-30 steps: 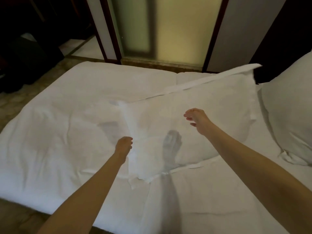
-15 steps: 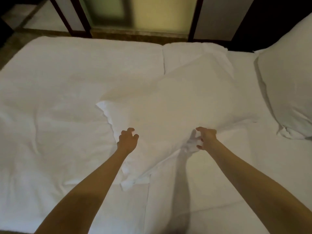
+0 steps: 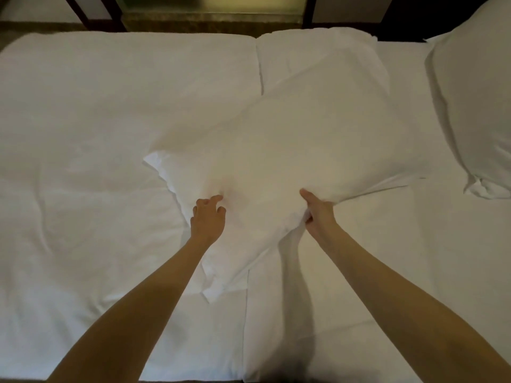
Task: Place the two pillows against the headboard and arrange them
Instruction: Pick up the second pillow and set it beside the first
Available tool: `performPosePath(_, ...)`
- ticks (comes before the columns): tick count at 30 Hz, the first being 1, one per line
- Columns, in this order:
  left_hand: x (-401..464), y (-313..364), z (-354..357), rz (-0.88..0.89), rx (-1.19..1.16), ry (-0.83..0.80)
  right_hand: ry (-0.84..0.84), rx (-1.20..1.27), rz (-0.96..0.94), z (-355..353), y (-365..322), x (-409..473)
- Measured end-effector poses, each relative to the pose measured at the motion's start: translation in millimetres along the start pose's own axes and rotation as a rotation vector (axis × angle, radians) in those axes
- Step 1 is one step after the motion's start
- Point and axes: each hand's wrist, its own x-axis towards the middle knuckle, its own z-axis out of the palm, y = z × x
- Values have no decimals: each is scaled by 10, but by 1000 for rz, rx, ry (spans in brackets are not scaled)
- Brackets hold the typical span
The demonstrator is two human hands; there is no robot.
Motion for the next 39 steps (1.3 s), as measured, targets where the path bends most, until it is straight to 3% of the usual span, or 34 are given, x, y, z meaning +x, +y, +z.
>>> performPosePath(8, -388, 354, -26, 124, -21, 23, 132, -29, -210, 4, -721, -378)
performPosePath(15, -830, 825, 58, 222, -79, -85, 197, -338, -387, -569, -1449, -1011)
performPosePath(20, -1231, 1214, 257, 195, -219, -193, 257, -493, -558, -1046, -1899, -1414)
performPosePath(28, -1742, 1882, 760, 137, -382, -311, 325, -949, -916, -1813, -2555, -1832)
performPosePath(39, -2303, 3348, 1396, 163, -527, -337, 375, -818, -991, -3170, -3575, -2193)
